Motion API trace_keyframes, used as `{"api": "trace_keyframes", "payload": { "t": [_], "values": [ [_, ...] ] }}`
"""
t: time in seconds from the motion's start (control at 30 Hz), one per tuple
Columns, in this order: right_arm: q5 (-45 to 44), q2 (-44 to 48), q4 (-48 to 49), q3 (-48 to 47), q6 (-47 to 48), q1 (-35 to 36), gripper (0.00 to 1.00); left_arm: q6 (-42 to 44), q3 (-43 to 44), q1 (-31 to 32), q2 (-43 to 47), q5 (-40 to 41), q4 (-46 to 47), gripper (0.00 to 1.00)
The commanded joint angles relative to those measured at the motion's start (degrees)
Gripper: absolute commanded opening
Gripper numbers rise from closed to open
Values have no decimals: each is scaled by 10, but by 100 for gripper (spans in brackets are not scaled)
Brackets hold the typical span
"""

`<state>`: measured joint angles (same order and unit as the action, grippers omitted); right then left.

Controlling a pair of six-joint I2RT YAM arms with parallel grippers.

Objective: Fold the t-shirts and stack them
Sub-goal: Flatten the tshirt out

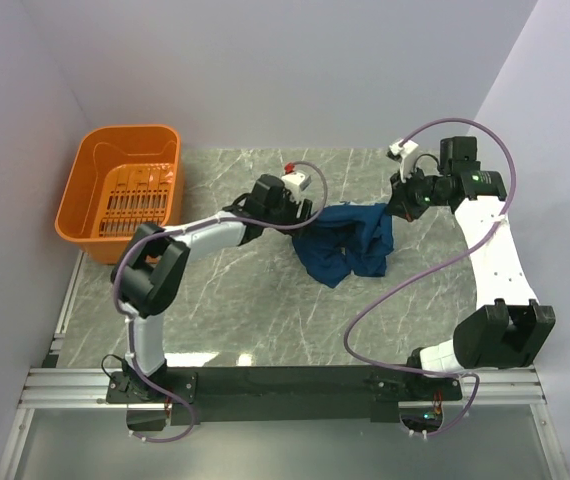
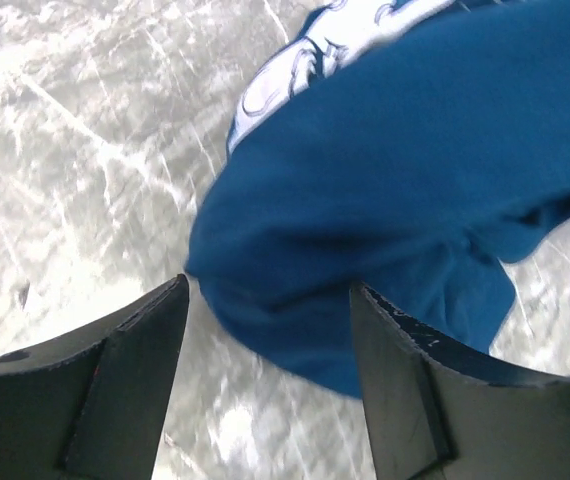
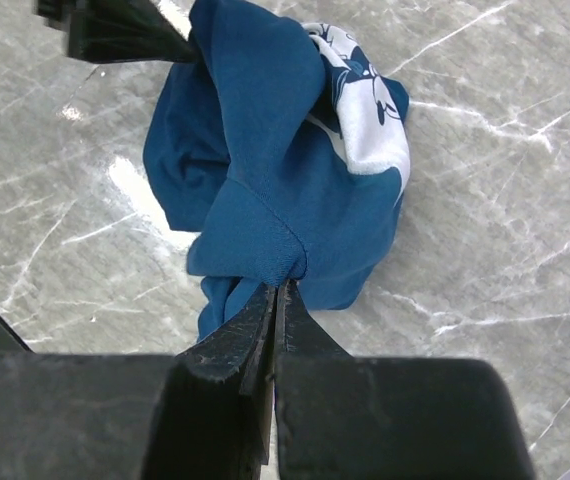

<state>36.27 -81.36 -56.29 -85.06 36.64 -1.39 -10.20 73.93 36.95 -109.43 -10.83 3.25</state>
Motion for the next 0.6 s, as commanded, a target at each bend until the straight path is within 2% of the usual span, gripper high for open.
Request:
{"api": "trace_keyframes", "payload": {
  "t": [0.0,0.13,0.2,0.23,0.33,0.57],
  "values": [
    [29,19,-2,-19,-9,-11,0,-6,57,-1,-45,-16,-31,68],
    [47,19,-1,-26,-18,-22,0,-27,96,0,-78,-41,-68,58],
    [51,17,0,-29,-22,-25,0,-31,101,0,-90,-46,-79,49],
    [52,17,1,-31,-24,-26,0,-31,110,-1,-92,-46,-84,31],
    [42,15,11,-44,-32,-30,0,-30,132,-6,-84,-19,-115,1],
    [4,-9,65,-148,-78,-53,0,51,144,-35,68,95,-111,0]
  ]
}}
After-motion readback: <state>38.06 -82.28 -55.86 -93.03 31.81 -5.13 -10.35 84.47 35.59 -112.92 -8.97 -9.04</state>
